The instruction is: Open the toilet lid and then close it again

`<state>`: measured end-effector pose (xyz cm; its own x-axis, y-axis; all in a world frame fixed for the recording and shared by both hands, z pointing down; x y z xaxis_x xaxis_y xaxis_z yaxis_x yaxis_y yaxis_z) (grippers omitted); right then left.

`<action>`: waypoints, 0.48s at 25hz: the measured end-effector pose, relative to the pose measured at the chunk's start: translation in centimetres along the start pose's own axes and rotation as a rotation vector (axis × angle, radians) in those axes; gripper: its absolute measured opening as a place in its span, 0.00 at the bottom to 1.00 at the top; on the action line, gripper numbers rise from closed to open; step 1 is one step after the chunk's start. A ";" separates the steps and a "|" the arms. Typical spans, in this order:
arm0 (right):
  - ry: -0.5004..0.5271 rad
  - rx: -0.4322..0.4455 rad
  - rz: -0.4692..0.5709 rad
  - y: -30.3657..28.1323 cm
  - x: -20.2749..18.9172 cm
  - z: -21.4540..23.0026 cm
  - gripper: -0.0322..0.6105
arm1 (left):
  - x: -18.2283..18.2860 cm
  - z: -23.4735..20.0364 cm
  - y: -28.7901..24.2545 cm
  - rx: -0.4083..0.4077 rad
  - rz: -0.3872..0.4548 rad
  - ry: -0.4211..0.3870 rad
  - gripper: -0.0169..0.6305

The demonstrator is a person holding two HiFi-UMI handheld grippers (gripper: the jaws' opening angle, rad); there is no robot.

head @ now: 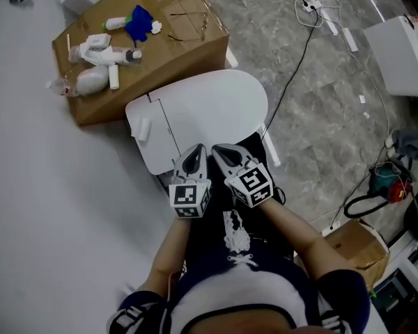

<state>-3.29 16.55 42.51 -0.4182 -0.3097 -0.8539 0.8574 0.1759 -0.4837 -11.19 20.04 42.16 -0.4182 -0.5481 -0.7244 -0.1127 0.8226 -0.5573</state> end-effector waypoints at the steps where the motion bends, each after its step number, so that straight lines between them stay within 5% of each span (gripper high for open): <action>1: -0.017 -0.001 -0.002 0.0 -0.3 0.6 0.06 | -0.1 0.2 -0.6 -0.002 -0.010 -0.003 0.04; 12: -0.194 -0.007 -0.036 0.7 -4.8 7.9 0.06 | -0.7 2.9 -7.9 -0.021 -0.128 -0.039 0.04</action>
<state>1.68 10.73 47.75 -0.3822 -0.4904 -0.7832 0.8406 0.1674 -0.5151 -7.43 13.50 45.87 -0.3638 -0.6539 -0.6634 -0.1823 0.7484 -0.6377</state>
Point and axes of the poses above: the fingertips, and each gripper's own axes: y backward along the fingers, z to its right, x out of its top, the point moved 5 cm from there along y, backward along the fingers, and after that the axes turned 14 degrees about y, right-handed, at the moved point
